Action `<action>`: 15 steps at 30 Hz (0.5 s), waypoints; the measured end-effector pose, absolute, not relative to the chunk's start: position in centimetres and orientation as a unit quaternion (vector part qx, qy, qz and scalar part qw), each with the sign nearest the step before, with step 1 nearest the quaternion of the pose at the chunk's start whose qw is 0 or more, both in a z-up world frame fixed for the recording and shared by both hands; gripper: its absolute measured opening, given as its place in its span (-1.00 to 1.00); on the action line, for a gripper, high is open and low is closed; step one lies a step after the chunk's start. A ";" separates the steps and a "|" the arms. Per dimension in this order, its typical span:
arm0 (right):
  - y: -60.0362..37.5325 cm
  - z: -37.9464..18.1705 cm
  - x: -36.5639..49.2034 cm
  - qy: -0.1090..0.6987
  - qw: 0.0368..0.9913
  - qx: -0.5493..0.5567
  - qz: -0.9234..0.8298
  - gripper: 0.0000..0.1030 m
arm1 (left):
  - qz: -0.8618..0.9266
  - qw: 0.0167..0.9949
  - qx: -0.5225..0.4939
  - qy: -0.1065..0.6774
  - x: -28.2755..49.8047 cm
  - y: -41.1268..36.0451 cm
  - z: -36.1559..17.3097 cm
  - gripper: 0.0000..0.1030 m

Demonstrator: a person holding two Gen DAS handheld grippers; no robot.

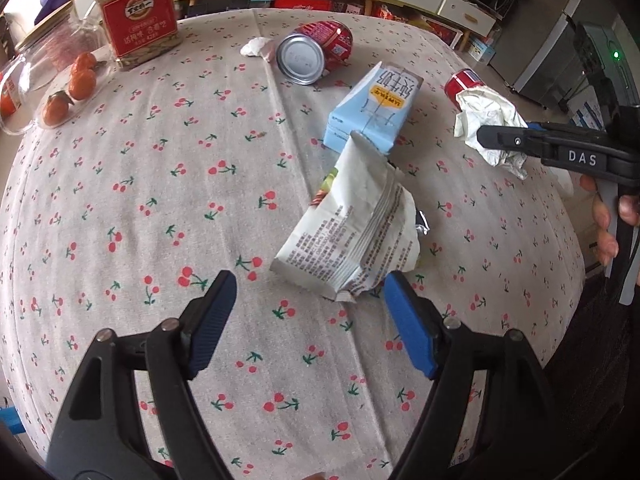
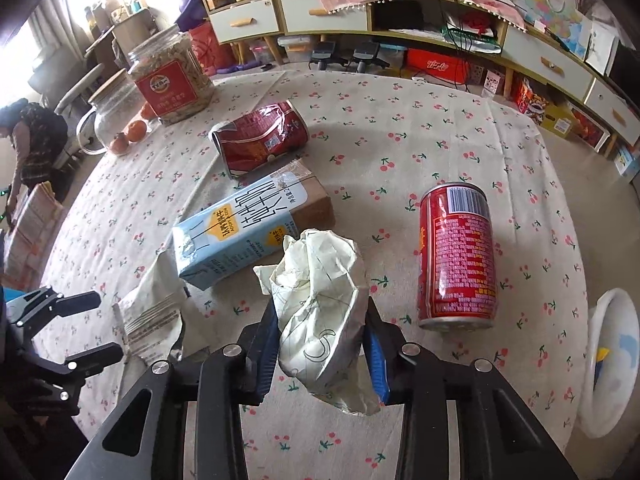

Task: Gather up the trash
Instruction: 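Grasp the white snack wrapper with the left tool while the right tool grasps the crumpled white bag, then carry the white wrapper with the left tool while the right tool carries the white bag over the bin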

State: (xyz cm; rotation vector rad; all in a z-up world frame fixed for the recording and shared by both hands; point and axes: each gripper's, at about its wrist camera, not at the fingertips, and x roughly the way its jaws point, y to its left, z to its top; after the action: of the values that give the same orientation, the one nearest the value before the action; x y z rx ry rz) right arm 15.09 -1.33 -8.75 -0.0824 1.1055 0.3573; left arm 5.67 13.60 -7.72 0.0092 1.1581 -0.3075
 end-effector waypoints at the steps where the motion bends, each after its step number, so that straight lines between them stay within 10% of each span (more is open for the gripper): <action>1: -1.7 -8.6 14.9 0.522 0.835 -0.035 0.169 -0.25 | -0.151 0.824 0.017 0.545 5.8 13.1 -7.9 0.49; 15: -6.2 -7.8 13.2 0.518 0.842 -0.013 0.150 -0.25 | -0.164 0.836 0.112 0.512 6.4 9.1 -9.4 0.49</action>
State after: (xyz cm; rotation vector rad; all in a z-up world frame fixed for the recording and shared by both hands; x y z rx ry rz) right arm 13.17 -6.15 -7.76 -0.0267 1.0934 0.3178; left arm 6.40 9.05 -9.45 0.2369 1.0847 -0.3470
